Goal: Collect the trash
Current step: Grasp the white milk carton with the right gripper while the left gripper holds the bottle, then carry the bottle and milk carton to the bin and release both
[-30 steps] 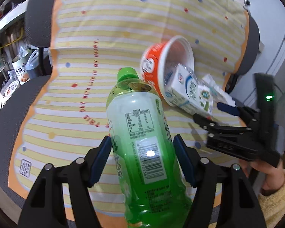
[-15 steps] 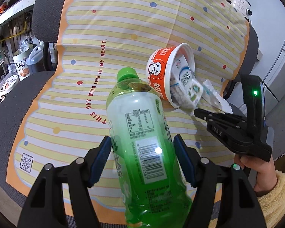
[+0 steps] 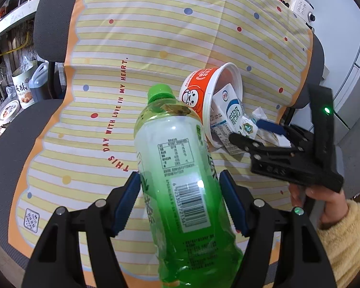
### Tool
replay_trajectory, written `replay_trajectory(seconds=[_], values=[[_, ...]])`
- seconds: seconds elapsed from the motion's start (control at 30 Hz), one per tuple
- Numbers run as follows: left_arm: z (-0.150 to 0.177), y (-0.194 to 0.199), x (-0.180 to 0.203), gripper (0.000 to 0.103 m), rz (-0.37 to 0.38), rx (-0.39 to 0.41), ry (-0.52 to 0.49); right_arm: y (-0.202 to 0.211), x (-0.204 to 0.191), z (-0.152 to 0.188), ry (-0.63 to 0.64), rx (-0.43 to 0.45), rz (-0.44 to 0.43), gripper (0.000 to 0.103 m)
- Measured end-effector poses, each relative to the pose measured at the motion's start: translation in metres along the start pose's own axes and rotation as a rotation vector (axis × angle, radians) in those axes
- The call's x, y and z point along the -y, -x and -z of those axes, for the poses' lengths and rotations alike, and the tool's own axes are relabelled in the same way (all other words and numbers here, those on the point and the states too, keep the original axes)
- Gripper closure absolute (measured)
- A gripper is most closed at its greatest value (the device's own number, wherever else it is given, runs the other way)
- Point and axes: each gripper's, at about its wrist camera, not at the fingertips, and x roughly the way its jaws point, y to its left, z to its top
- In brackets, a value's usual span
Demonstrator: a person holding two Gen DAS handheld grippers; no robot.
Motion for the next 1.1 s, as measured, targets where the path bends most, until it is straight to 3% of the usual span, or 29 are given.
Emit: replay_trajectory(seconds=[0.27, 0.43, 0.5, 0.53, 0.83, 1.1], values=[[-0.003, -0.008, 0.001, 0.037, 0.005, -0.015, -0.003, -0.033, 0.007, -0.002, 0.020, -0.096, -0.083, 0.012], [-0.001, -0.011, 0.000, 0.037, -0.012, -0.024, -0.002, -0.023, -0.003, 0.011, 0.053, -0.088, -0.047, 0.014], [0.000, -0.010, 0.000, 0.037, -0.024, -0.023, -0.002, -0.011, -0.001, 0.012, 0.012, -0.061, -0.059, 0.016], [0.001, -0.009, 0.000, 0.037, -0.030, -0.021, -0.001, -0.005, 0.001, 0.013, -0.008, -0.055, -0.060, 0.027], [0.014, 0.021, 0.013, 0.037, -0.021, 0.014, -0.023, 0.055, -0.004, 0.021, -0.125, 0.000, 0.028, 0.030], [0.045, 0.046, 0.080, 0.037, 0.096, 0.045, -0.151, 0.161, -0.007, 0.076, -0.243, 0.062, 0.160, 0.029]])
